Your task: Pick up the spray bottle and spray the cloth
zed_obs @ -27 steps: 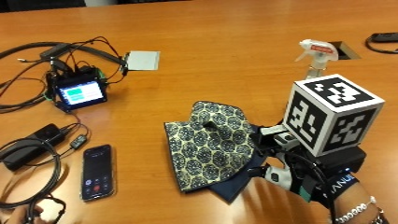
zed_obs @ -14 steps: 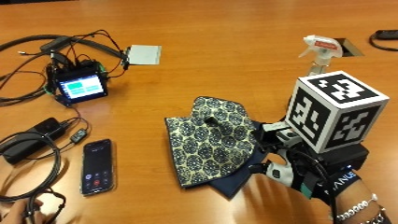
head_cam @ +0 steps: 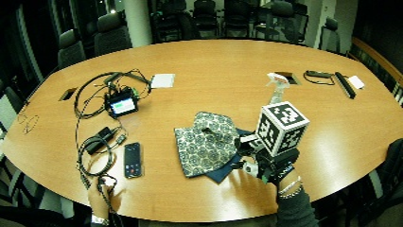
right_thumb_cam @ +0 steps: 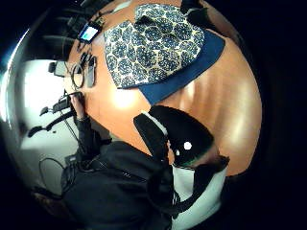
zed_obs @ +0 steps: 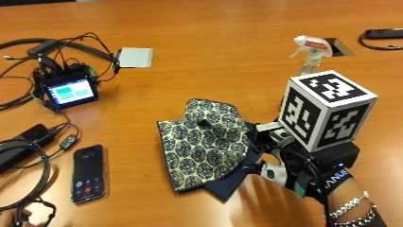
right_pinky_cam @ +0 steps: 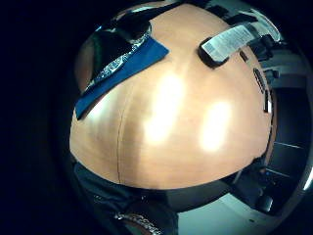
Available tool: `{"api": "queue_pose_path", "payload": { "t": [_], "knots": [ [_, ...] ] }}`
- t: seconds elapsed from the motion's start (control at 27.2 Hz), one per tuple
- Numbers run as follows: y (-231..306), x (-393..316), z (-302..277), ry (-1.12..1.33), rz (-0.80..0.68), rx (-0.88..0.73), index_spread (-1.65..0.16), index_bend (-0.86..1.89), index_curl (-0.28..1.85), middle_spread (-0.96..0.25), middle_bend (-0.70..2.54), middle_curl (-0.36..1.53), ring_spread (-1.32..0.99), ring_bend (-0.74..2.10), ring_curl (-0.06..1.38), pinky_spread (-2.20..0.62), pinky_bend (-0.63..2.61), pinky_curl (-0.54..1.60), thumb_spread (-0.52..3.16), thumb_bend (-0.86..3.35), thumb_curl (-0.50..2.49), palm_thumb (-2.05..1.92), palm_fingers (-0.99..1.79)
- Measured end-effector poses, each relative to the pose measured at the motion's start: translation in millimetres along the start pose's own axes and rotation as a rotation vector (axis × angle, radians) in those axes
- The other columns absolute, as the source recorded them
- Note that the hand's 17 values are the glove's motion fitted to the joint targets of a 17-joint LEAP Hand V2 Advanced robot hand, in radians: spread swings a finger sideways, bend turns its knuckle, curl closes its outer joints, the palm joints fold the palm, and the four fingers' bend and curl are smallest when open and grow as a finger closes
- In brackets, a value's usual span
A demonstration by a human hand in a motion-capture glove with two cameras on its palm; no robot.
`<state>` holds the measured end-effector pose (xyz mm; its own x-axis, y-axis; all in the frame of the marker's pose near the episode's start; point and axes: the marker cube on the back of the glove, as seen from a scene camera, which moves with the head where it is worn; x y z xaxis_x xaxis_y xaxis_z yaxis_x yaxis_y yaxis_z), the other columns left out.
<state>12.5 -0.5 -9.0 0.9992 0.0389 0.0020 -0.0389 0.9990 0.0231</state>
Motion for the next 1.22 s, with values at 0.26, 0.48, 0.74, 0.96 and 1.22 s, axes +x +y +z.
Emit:
{"api": "queue_pose_path", "payload": {
  "t": [0.26,0.48,0.74,0.96,1.22],
  "knots": [
    [-8,-2,5,-0.003,0.0,-0.007,-0.42,0.16,0.29,-0.06,0.18,0.28,-0.06,0.26,0.26,0.24,0.32,0.29,1.08,0.0,0.19,0.4,0.54],
    [-26,6,-6,-0.011,0.033,0.042,-0.41,0.15,0.29,-0.06,0.19,0.29,-0.06,0.27,0.27,0.25,0.31,0.3,1.09,-0.01,0.2,0.41,0.54],
    [-47,24,-12,-0.039,0.104,0.081,-0.42,0.14,0.29,-0.06,0.19,0.3,-0.06,0.29,0.29,0.24,0.3,0.31,1.1,-0.02,0.21,0.41,0.56],
    [-68,44,-23,-0.051,0.186,0.161,-0.4,0.13,0.28,-0.06,0.19,0.32,-0.06,0.32,0.3,0.24,0.29,0.31,1.11,-0.02,0.22,0.42,0.6],
    [-92,69,-35,-0.052,0.267,0.277,-0.39,0.13,0.27,-0.06,0.18,0.32,-0.07,0.35,0.32,0.23,0.3,0.33,1.13,-0.01,0.23,0.44,0.66]
  ]
}}
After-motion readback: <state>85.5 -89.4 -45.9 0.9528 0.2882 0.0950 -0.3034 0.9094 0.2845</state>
